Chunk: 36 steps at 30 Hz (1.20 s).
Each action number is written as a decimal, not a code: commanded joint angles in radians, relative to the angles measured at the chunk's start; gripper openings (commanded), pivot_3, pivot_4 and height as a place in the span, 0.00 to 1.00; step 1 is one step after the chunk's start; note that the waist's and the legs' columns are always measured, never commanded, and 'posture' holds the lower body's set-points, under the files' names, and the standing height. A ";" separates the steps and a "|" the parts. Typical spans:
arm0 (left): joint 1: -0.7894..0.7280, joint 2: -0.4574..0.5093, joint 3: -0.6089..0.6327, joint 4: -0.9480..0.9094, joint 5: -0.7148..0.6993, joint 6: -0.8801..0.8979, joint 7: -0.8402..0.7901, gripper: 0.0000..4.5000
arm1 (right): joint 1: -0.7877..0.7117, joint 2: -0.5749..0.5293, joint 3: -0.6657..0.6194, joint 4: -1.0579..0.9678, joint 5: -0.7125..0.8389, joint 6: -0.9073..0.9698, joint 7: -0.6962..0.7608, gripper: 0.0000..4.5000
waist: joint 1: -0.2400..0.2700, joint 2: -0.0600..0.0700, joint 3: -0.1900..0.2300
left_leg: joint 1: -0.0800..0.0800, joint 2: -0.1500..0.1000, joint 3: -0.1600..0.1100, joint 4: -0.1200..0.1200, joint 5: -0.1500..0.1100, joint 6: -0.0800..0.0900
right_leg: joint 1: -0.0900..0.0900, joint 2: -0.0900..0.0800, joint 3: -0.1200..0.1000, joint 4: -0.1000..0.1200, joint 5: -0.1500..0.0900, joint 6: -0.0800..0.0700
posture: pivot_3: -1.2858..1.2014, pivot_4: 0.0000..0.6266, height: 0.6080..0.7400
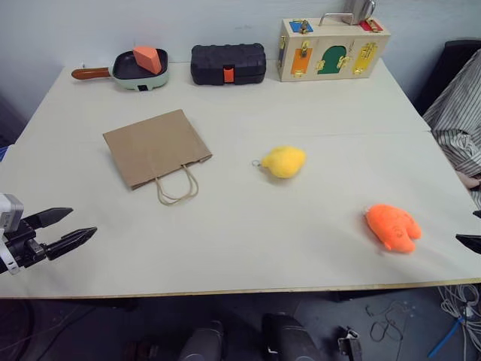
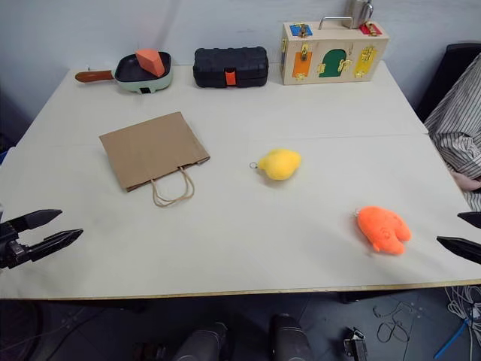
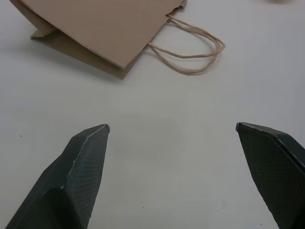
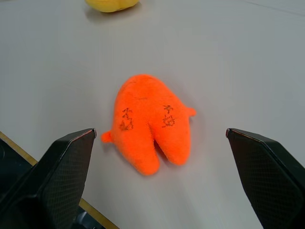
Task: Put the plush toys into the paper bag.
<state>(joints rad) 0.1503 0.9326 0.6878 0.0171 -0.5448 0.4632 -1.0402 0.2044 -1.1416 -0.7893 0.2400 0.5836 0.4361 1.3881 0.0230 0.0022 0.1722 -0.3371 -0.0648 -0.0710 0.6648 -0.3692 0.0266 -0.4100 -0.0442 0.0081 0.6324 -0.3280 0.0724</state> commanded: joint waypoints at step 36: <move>-0.933 -0.026 -0.802 0.635 0.585 -0.684 -0.101 0.99 | -0.406 0.229 0.453 -0.920 0.331 0.192 -0.470 1.00 | 0.001 -0.002 0.000 | -0.023 -0.003 -0.001 0.021 0.000 -0.003 | -0.021 0.000 -0.004 0.020 0.001 0.001 | 0.52 0.24 1.00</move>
<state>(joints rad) -0.7483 0.9041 -0.1075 0.6162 0.0136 -0.1638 -1.1394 -0.1839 -0.9220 -0.3475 -0.6456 0.9086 0.6346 0.9449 0.0241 0.0001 0.1724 -0.3603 -0.0675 -0.0725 0.6864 -0.3689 0.0241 -0.4310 -0.0446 0.0041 0.6526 -0.3272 0.0738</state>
